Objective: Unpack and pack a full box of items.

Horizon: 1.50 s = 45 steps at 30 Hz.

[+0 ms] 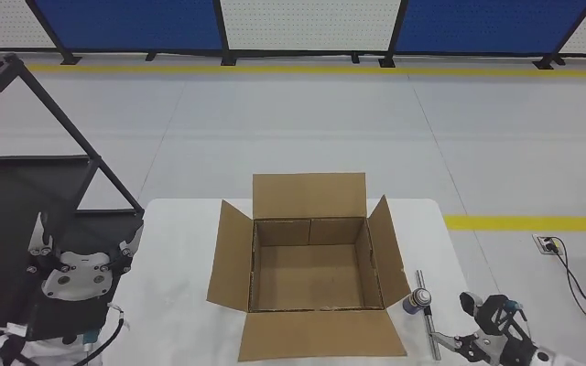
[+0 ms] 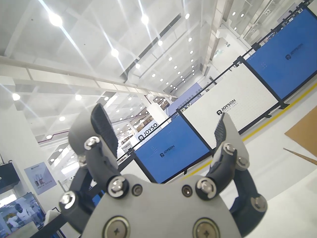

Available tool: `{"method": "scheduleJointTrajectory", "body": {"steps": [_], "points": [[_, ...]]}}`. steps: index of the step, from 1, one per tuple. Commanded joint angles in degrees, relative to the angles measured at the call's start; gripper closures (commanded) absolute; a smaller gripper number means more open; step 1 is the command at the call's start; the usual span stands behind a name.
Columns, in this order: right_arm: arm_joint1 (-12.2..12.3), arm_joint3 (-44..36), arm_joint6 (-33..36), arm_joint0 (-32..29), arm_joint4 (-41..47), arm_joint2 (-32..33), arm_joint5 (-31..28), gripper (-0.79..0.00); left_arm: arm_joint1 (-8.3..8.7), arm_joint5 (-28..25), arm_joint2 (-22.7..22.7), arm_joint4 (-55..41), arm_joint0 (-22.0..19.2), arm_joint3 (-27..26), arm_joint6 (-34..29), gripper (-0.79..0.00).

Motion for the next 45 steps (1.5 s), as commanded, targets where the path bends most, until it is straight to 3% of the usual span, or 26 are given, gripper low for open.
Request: {"method": "scheduleJointTrajectory", "body": {"steps": [1, 7, 12, 24, 35, 40, 41, 43, 45], "points": [[-0.01, -0.06, -0.05, -0.04, -0.04, 0.06, 0.01, -0.785, 0.0, 0.0, 0.0, 0.0, 0.0, 0.0, 0.0, -0.785], [0.0, -0.15, 0.12, -0.02, -0.71, -0.09, 0.45, -0.785, 0.0, 0.0, 0.0, 0.0, 0.0, 0.0, 0.0, -0.785], [-0.26, 3.12, -1.89, 2.28, -8.38, -5.47, 7.17, -0.785, 0.05, -0.11, -0.22, -0.67, 0.76, -1.11, -0.86, -0.785], [-0.32, 15.07, -10.47, 9.93, -12.86, -13.4, 7.73, -0.785, 0.12, -0.31, -0.43, -1.01, 1.02, -1.27, -1.37, -0.785], [-0.01, 18.22, -10.77, 12.7, -12.05, -15.84, 7.32, -0.785, 0.12, -0.31, -0.43, -1.01, 1.02, -1.27, -1.37, -0.785], [0.11, 19.31, -10.12, 13.85, -12.01, -16.94, 8.03, -0.653, 0.12, -0.31, -0.43, -1.01, 1.02, -1.27, -1.37, -0.785], [0.12, 19.58, -9.96, 14.15, -11.95, -17.18, 8.3, -0.588, 0.12, -0.31, -0.43, -1.01, 1.02, -1.27, -1.37, -0.785], [0.16, 20.02, -9.79, 14.65, -11.87, -17.6, 8.58, -0.379, 0.12, -0.31, -0.43, -1.01, 1.02, -1.27, -1.37, -0.785], [0.21, 20.25, -9.72, 14.92, -11.82, -17.83, 8.86, -0.311, 0.12, -0.31, -0.43, -1.01, 1.02, -1.27, -1.37, -0.785]]}}
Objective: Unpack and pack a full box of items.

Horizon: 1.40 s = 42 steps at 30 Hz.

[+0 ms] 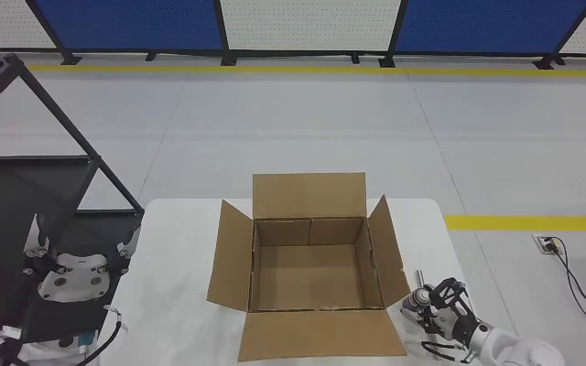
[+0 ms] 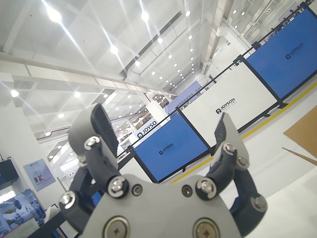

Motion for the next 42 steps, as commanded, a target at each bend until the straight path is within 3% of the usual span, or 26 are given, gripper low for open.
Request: {"method": "scheduleJointTrajectory", "body": {"steps": [1, 5, 7, 15, 26, 28, 31, 36, 42], "points": [[0.07, 0.14, 0.01, 0.18, 0.06, -0.11, 0.22, -0.249, 0.0, 0.0, 0.0, 0.0, 0.0, 0.0, 0.0, -0.785], [0.29, -0.51, -0.44, -0.29, 0.25, 0.55, 0.88, -0.034, 0.0, 0.0, 0.0, 0.0, 0.0, 0.0, 0.0, -0.785], [0.45, -1.57, -1.16, -1.3, 0.5, 1.58, 1.36, 0.0, 0.0, 0.0, 0.0, 0.0, 0.0, 0.0, 0.0, -0.785], [1.41, -12.09, -3.93, -10.58, 1.62, 12.36, 4.44, 0.0, 0.0, 0.0, 0.0, 0.0, 0.0, 0.0, 0.0, -0.785], [1.26, -40.37, -2.01, -25.63, 8.92, 30.95, 9.19, 0.0, 0.0, 0.1, -0.06, 0.13, 0.05, 0.02, -0.18, -0.785], [1.24, -45.1, -0.23, -26.35, 9.93, 31.99, 9.85, 0.0, 0.09, 3.23, -0.95, 4.64, 0.33, 0.47, -1.08, -0.785], [1.52, -48.08, 1.29, -25.12, 11.46, 32.29, 8.83, 0.0, -0.06, 5.7, -0.49, 4.68, 1.12, 1.73, -1.3, -0.785], [2.88, -48.08, 3.55, -16.9, 13.21, 28.14, 4.31, 0.0, -0.08, 6.72, -2.0, 3.02, 3.35, 2.94, 0.27, -0.785], [4.0, -48.08, 9.04, -6.35, 14.94, 18.47, 7.6, 0.0, -0.08, 6.5, -2.69, 1.97, 4.96, 3.38, 0.94, -0.785]]}}
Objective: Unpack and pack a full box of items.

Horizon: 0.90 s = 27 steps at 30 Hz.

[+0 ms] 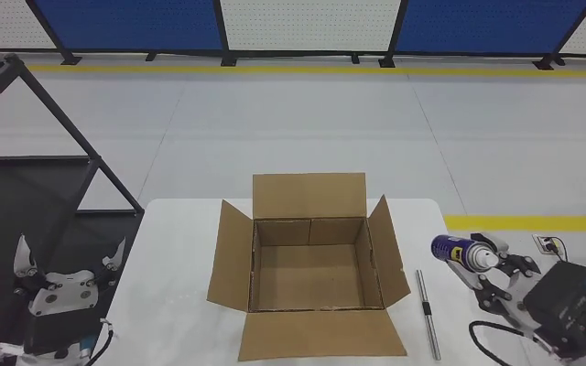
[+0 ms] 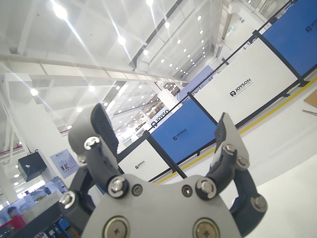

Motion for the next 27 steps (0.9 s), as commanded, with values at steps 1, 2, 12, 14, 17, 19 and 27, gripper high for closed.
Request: {"method": "scheduleJointTrajectory", "body": {"steps": [1, 2, 12, 14, 17, 19, 27], "points": [[0.04, 0.0, 0.31, 0.76, -0.05, -0.65, 0.24, 0.0, 0.0, -0.02, 0.02, 0.0, -0.02, -0.01, -0.05, -0.785], [0.04, 0.0, 0.31, 0.76, -0.05, -0.65, 0.24, 0.0, 0.0, -0.02, 0.02, 0.0, -0.02, -0.01, -0.05, -0.785], [0.04, 0.0, 0.31, 0.76, -0.05, -0.65, 0.24, 0.0, 0.0, -0.02, 0.02, 0.0, -0.02, -0.01, -0.05, -0.785], [0.04, 0.0, 0.31, 0.76, -0.05, -0.65, 0.24, 0.0, 0.0, -0.02, 0.02, 0.0, -0.02, -0.01, -0.05, -0.785], [0.01, 0.0, -0.63, 0.64, 0.3, -1.16, 0.41, 0.0, 0.0, -0.19, 0.06, 0.03, 0.0, -0.06, -0.15, -0.785], [0.03, 0.0, -2.0, 0.74, 0.06, -2.83, -0.29, 0.0, 0.13, -2.08, 0.38, 0.19, -0.08, -0.6, -0.07, -0.785], [0.31, 0.05, -1.14, 9.67, -3.69, -16.16, 0.39, 0.0, 0.32, -1.96, 0.39, 2.16, 0.46, -0.67, 0.69, -0.785]]}}
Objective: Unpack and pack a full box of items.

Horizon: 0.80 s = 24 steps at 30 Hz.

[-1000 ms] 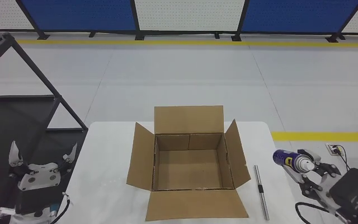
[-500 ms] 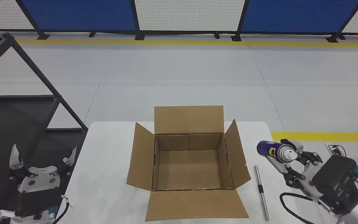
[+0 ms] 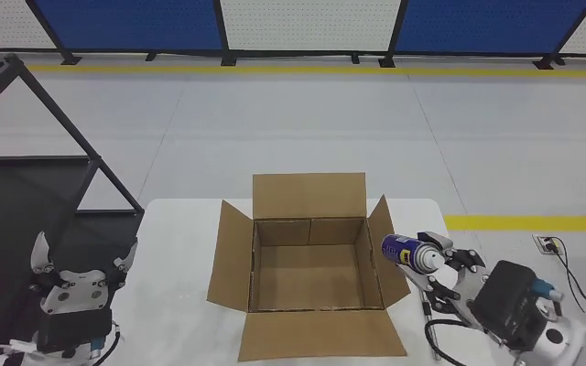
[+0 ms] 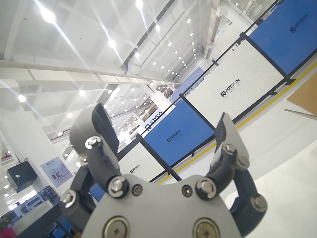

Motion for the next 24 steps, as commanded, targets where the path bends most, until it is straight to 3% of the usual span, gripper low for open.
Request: {"method": "scheduleJointTrajectory", "body": {"steps": [1, 9, 15, 18, 24], "points": [[-0.06, 0.39, 0.53, 3.39, -0.81, -4.54, 1.18, 0.0, -0.01, 0.58, -0.6, -0.31, 0.74, 0.09, 0.15, -0.785], [-1.19, 7.22, 7.94, 17.09, -7.59, -25.06, 4.48, 0.0, -0.19, 3.37, -2.54, -2.97, 3.39, -0.3, 1.35, -0.785], [-3.52, 15.73, 7.8, 24.04, -11.44, -39.47, 9.64, 0.0, -0.26, 3.92, -2.95, -4.08, 3.94, -0.48, 1.76, -0.785], [-4.72, 20.71, 6.89, 26.6, -11.48, -43.47, 12.71, 0.0, -0.26, 3.92, -2.95, -4.08, 3.94, -0.48, 1.76, -0.785], [-4.83, 21.05, 6.74, 26.88, -11.09, -43.76, 12.6, 0.0, -0.26, 3.92, -2.95, -4.08, 3.94, -0.48, 1.76, -0.785]]}}
